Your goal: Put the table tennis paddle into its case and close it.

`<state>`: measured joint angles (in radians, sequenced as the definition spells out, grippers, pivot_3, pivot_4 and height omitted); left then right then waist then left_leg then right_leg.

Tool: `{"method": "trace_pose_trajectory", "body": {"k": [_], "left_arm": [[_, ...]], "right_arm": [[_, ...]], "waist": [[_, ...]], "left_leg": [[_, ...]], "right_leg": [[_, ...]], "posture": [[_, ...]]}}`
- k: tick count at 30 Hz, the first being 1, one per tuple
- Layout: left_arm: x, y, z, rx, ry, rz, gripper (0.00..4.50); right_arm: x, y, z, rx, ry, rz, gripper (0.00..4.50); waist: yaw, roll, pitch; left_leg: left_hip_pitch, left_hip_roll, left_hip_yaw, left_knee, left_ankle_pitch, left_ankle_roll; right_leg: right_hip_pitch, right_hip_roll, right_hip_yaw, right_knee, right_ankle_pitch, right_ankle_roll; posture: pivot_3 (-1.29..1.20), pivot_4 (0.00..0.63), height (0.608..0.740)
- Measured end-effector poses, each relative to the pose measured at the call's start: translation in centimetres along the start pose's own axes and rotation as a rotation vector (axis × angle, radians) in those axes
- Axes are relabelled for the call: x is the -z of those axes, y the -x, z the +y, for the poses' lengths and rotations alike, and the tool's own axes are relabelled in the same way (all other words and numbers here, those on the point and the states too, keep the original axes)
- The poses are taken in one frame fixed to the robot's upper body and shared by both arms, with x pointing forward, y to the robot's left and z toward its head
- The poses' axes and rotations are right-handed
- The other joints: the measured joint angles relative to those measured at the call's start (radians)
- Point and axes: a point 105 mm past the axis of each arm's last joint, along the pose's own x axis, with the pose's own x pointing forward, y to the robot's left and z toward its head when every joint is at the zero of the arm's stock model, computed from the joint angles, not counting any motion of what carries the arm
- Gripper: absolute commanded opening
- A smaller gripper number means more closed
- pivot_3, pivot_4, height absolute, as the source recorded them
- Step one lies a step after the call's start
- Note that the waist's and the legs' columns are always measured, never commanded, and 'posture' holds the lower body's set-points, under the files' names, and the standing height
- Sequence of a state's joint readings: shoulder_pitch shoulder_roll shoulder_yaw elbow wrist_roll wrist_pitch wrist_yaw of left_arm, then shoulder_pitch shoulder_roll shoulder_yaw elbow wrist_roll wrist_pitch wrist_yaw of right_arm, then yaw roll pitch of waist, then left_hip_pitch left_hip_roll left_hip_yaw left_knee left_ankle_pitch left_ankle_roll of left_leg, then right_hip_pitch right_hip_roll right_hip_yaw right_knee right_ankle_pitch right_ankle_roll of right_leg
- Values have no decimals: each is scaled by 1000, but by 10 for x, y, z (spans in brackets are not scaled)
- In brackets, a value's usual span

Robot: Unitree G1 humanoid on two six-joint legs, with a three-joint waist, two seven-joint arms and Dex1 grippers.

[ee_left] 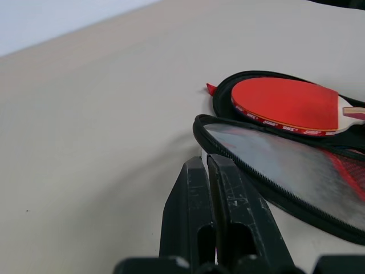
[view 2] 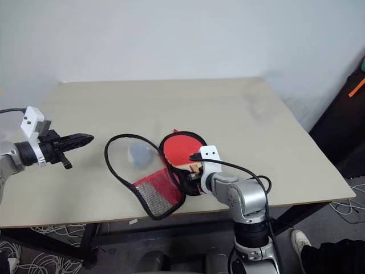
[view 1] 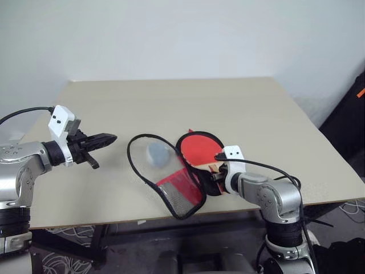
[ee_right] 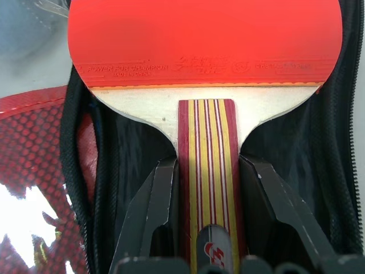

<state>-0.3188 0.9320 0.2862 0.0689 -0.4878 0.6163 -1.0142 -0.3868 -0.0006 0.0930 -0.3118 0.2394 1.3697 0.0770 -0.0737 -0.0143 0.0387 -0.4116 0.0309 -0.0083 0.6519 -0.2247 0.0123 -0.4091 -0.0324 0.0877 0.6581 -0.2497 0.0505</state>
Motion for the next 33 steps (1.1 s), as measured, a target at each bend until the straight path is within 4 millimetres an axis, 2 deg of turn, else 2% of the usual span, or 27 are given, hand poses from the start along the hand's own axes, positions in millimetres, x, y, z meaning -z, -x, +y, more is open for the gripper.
{"method": "trace_pose_trajectory", "body": {"k": [12, 22, 23, 27, 29, 33], "left_arm": [[2, -4, -2, 3, 14, -7, 0], [3, -5, -2, 3, 18, -10, 0], [3, -5, -2, 3, 18, -10, 0], [3, -5, -2, 3, 18, -10, 0], [3, -5, -2, 3, 17, -10, 0], [2, -5, -2, 7, 15, -13, 0]], "right_arm": [[-6, -16, -4, 25, 27, -14, 1102], [-6, -19, -4, 35, 51, -13, 1102], [-6, -19, -4, 37, 54, -12, 1806], [-9, -16, -11, 59, 92, 4, 3059], [-20, -8, -14, 51, 95, -18, 3662], [-56, 22, -11, -85, 68, -120, 3662]], "waist": [[0, 0, 0], [0, 0, 0], [0, 0, 0], [1, 0, 0], [1, 0, 0], [1, 0, 0]], "left_leg": [[0, 0, 0, 0, 0, 0], [0, 0, 0, 0, 0, 0], [0, 0, 0, 0, 0, 0], [0, 0, 0, 0, 0, 0], [0, 0, 0, 0, 0, 0], [0, 0, -1, 0, 0, 0]], "right_leg": [[0, 0, 0, 0, 0, 0], [0, 0, 0, 0, 0, 0], [0, 0, 0, 0, 0, 0], [0, 0, 0, 0, 0, 0], [0, 0, 0, 0, 0, 0], [0, 0, 0, 0, 0, 0]], "posture": [[0, 0, 740], [0, 0, 740], [0, 0, 740], [0, 0, 740], [0, 0, 740], [0, 0, 740]]}}
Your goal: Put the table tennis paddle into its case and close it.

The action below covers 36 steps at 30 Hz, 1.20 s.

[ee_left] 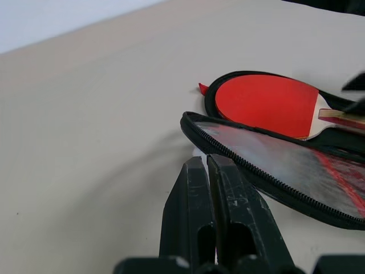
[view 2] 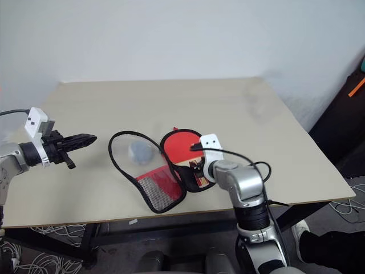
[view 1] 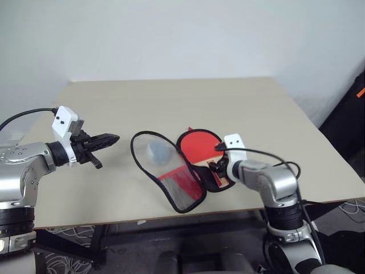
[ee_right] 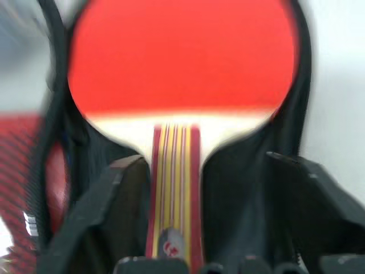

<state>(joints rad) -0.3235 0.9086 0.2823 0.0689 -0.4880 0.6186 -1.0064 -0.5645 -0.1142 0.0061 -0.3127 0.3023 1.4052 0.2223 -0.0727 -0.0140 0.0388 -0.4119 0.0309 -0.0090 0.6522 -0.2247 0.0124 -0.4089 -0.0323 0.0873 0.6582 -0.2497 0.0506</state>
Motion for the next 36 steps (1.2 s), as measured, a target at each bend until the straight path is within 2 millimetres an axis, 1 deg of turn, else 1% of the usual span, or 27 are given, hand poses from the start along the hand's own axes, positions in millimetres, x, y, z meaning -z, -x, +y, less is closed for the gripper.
{"method": "trace_pose_trajectory", "body": {"k": [3, 4, 6, 8, 10, 15, 18, 21, 25, 28, 32, 36], "left_arm": [[0, 0, -1, 13, 0, 2, 0], [1, 0, -2, 18, 1, 3, 0], [6, 3, -3, 25, 6, 21, 0], [17, 8, -4, 34, 17, 62, 0], [25, 11, -6, 43, 26, 84, 0], [38, 14, -12, 74, 32, 112, 0], [39, 9, -29, 139, 6, 119, 0], [41, 0, -43, 190, -10, 119, 0], [53, -22, -64, 254, 8, 124, 0], [54, -35, -71, 270, -13, 134, 0], [35, -61, -82, 303, -42, 61, 0], [8, -90, -103, 373, -57, -37, 0]], "right_arm": [[-33, 23, 4, -126, -54, -102, 3662], [-40, 28, 3, -148, -59, -118, 3662], [-56, 42, -5, -173, -39, -163, 3662], [-70, 57, -18, -160, 9, -196, 3662], [-74, 61, -28, -143, 18, -205, 3662], [-70, 56, -40, -144, 15, -171, 3662], [-73, 55, -42, -142, 21, -175, 3662], [-78, 55, -39, -146, 45, -189, 3662], [-81, 56, -41, -140, 46, -194, 3662], [-83, 56, -40, -145, 50, -198, 3662], [-87, 57, -37, -148, 57, -209, 3662], [-87, 57, -37, -143, 56, -213, 3662]], "waist": [[0, 0, 0], [0, 0, 0], [0, 0, 0], [-1, 0, 0], [-1, 0, 0], [-1, 1, 1], [1, 1, 1], [1, 1, 1], [1, 1, 1], [1, 1, 1], [3, 1, 1], [2, 2, 1]], "left_leg": [[0, 0, 0, 0, 0, 0], [0, 0, 0, 0, 0, 0], [0, 0, 1, 0, 0, 0], [0, 0, 1, -1, 0, 0], [1, 0, 1, -1, 0, 0], [0, 0, 2, -1, 0, 0], [0, 0, 3, -1, 0, 0], [0, 0, 3, -1, 0, 0], [0, 0, 3, 0, 0, 0], [0, 0, 3, 0, 0, 0], [0, -1, 1, 1, 0, 0], [0, -1, 1, 1, 0, 0]], "right_leg": [[0, 0, 0, 0, 0, 0], [0, 0, 0, 0, 0, 0], [0, 0, 0, -1, 0, 0], [0, -1, 0, -1, 0, 0], [0, 0, 0, -1, 0, -1], [-1, 0, 1, -1, 0, -1], [-1, 0, 2, -1, 0, -1], [0, 0, 1, -1, 0, -1], [0, 0, 2, -1, 0, -1], [0, 0, 2, -1, 0, -1], [1, 0, 1, -1, 0, 0], [1, 0, 1, -1, 0, 0]], "posture": [[0, 0, 740], [0, 0, 740], [0, 0, 740], [0, 0, 740], [0, 0, 740], [0, 0, 740], [0, 0, 740], [0, 0, 740], [0, 0, 740], [0, 0, 740], [0, 0, 740], [0, 0, 740]]}}
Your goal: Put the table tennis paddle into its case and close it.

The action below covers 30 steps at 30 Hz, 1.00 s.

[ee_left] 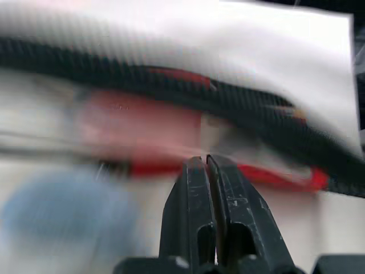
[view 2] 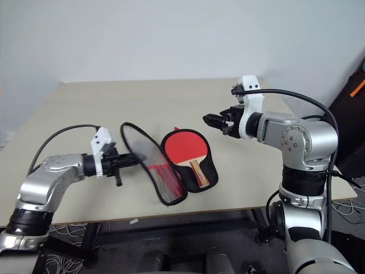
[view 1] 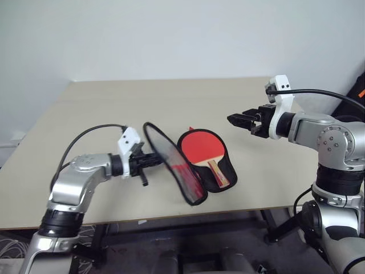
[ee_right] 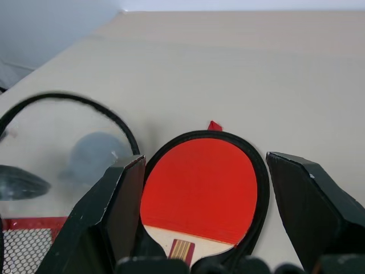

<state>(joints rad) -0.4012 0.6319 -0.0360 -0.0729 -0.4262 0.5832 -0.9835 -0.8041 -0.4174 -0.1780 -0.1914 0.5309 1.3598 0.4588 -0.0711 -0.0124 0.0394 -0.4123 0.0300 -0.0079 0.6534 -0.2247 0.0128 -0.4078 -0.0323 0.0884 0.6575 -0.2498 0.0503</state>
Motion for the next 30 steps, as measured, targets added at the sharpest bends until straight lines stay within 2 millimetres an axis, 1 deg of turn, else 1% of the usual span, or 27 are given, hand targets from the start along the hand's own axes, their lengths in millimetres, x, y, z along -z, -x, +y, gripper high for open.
{"method": "trace_pose_trajectory", "body": {"k": [2, 5, 6, 7, 8, 10, 11, 13, 14, 15, 16, 18, 20, 23, 25, 27, 30], "left_arm": [[-13, -20, -2, 19, 20, -49, 0], [-44, -62, -9, 58, 65, -146, 0], [-51, -72, -13, 73, 62, -156, 0], [-55, -81, -17, 85, 54, -155, 0], [-54, -87, -22, 99, 53, -144, 0], [-40, -91, -30, 123, 85, -97, 0], [-29, -89, -31, 121, 117, -69, 0], [1, -80, -31, 94, 209, 7, 0], [12, -76, -33, 84, 261, 26, 0], [17, -74, -36, 85, 309, 32, 380], [18, -72, -41, 89, 357, 27, 615], [12, -69, -50, 112, 433, 2, 1237], [8, -62, -61, 144, 507, -16, 1970], [18, -53, -71, 155, 638, 9, 3026], [21, -51, -74, 146, 681, 26, 3732], [20, -49, -74, 128, 697, 31, 4376], [21, -43, -72, 111, 757, 30, 4376]], "right_arm": [[1, 2, -3, 14, -1, 2, 3662], [2, 2, -7, 30, 0, -5, 3662], [1, 2, -8, 30, 3, -10, 3662], [0, 1, -9, 34, 2, -14, 3662], [0, 2, -13, 48, 8, -14, 3662], [-3, 7, -24, 91, 19, -17, 3662], [-5, 10, -28, 106, 26, -20, 3662], [-11, 14, -33, 127, 46, -37, 3662], [-12, 16, -35, 134, 52, -43, 3662], [-13, 16, -36, 137, 53, -45, 3706], [-13, 16, -36, 137, 52, -44, 3706], [-11, 13, -34, 129, 56, -39, 3706], [-11, 11, -32, 122, 62, -38, 3706], [-6, 9, -32, 121, 58, -28, 3706], [-3, 6, -30, 110, 47, -24, 3706], [1, 1, -26, 94, 38, -17, 3706], [5, -1, -25, 92, 30, -12, 3706]], "waist": [[1, 0, 0], [14, 0, 0], [18, 0, 0], [17, 0, 0], [17, 2, 0], [14, 3, -1], [12, 4, -1], [5, 4, 0], [5, 4, 0], [6, 4, 0], [6, 3, 0], [12, 3, 0], [15, 3, 0], [18, 3, 0], [19, 3, 0], [19, 3, 0], [19, 3, 0]], "left_leg": [[0, 0, -1, 0, 0, 0], [-1, -1, -1, 4, -1, 1], [-1, -1, -1, 5, -1, 2], [-1, -1, 0, 4, -1, 2], [0, -1, 1, 4, -1, 2], [0, -1, 2, 2, -1, 2], [1, -1, 2, 2, -1, 2], [1, 0, 2, 1, -1, 3], [1, 0, 1, 1, -1, 3], [0, 0, 1, 2, -1, 2], [0, 0, 1, 3, -1, 3], [-1, 0, 0, 5, -1, 3], [-1, -1, 0, 5, -2, 3], [0, 0, 0, 5, -2, 3], [-1, -1, 0, 6, -2, 3], [0, -1, 0, 5, -2, 3], [0, -1, 0, 5, -2, 3]], "right_leg": [[1, 0, 0, 0, 0, 0], [2, 0, -1, 0, 0, 1], [2, 0, 0, 0, 0, 1], [2, 0, 1, 0, 0, 1], [1, 0, 2, 0, 0, 1], [0, 1, 4, 1, 0, 1], [0, 1, 4, 1, 0, 1], [-1, 2, 4, 1, 0, 1], [-1, 2, 4, 1, 0, 1], [0, 2, 4, 1, 0, 1], [0, 1, 3, 1, 0, 1], [1, 1, 2, 1, -1, 1], [1, 1, 2, 1, -1, 1], [1, 1, 2, 1, -1, 1], [1, 1, 2, 1, -1, 1], [2, 1, 2, 1, -1, 1], [1, 1, 2, 1, -1, 1]], "posture": [[0, 0, 740], [0, 0, 740], [0, 0, 740], [0, 0, 740], [0, 0, 740], [0, 0, 740], [0, 0, 740], [0, 0, 740], [0, 0, 740], [0, 0, 740], [0, 0, 740], [0, 0, 740], [0, 0, 740], [0, 0, 740], [0, 0, 740], [0, 0, 740], [0, 0, 740]]}}
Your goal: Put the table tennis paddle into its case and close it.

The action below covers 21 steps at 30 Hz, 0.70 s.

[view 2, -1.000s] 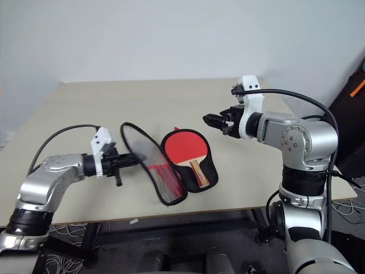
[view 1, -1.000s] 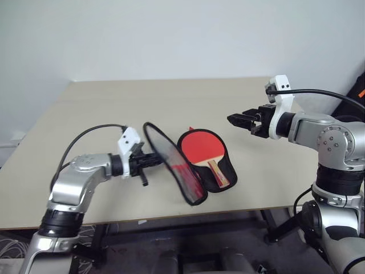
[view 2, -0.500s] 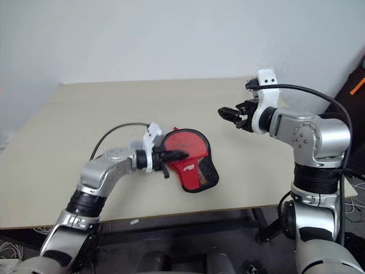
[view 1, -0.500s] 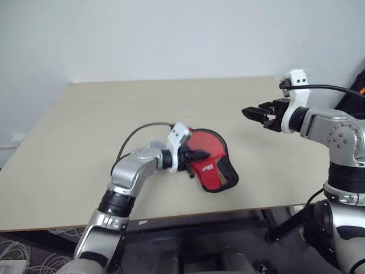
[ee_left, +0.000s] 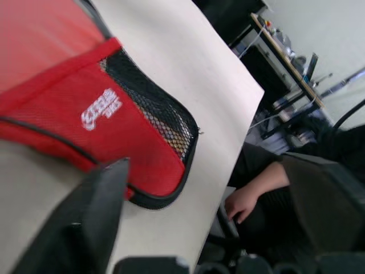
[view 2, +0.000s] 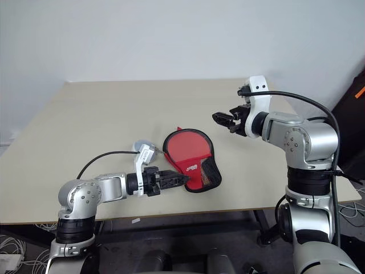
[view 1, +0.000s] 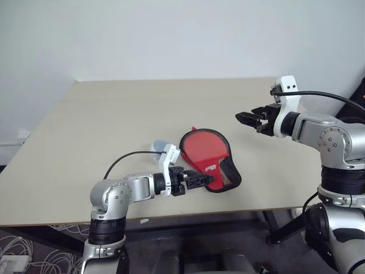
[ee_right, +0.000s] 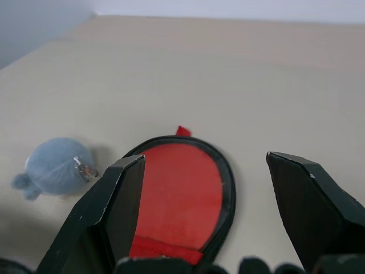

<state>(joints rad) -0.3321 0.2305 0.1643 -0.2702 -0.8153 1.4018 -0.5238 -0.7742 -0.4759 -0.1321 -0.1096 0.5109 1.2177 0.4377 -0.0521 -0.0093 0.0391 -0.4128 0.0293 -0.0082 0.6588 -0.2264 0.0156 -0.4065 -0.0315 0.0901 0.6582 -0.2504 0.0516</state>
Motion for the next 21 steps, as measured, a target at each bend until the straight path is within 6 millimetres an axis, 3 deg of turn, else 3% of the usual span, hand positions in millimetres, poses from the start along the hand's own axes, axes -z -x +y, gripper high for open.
{"method": "trace_pose_trajectory", "body": {"k": [10, 15, 21], "left_arm": [[9, 11, 10, -27, 201, -18, 4376], [17, 7, 22, -22, 315, -10, 4376], [16, -1, 29, -34, 335, -3, 4376]], "right_arm": [[3, -4, 13, -10, -19, -18, 3706], [8, -7, 22, -23, -47, -23, 3706], [6, -7, 27, -26, -54, -35, 3706]], "waist": [[0, 0, 0], [0, 0, 0], [0, 0, 0]], "left_leg": [[0, 0, 0, 0, 0, 0], [0, 0, 0, 0, 0, 0], [0, 0, 0, -1, 0, 0]], "right_leg": [[0, 0, 0, 0, 0, 0], [0, 0, 0, 0, 0, 0], [0, 0, 0, 0, 0, 0]], "posture": [[0, 0, 740], [0, 0, 740], [0, 0, 740]]}}
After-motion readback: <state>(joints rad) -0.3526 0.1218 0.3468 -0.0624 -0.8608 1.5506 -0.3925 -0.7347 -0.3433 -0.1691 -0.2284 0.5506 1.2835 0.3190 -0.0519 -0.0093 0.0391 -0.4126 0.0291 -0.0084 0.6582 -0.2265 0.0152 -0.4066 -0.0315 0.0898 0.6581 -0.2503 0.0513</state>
